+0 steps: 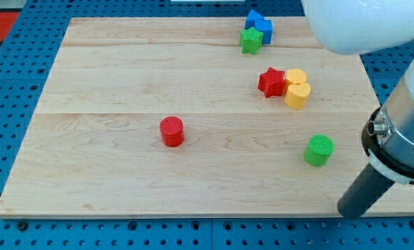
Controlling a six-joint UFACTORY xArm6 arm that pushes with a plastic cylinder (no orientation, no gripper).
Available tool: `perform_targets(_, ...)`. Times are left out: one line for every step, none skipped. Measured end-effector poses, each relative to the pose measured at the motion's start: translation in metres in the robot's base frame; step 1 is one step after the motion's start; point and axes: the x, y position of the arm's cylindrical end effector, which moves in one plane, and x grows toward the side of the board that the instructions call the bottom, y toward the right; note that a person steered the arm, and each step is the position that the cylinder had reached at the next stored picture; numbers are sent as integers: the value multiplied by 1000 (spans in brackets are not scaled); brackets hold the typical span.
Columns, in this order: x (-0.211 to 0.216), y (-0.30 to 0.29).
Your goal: Push the green circle closer to the red star
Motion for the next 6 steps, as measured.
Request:
perform_targets(-27,-3)
perform_targets(-60,0)
perform_targets(-84,-16)
perform_targets(-89,-55)
perform_targets(-91,-71)
perform_targets(-114,-83)
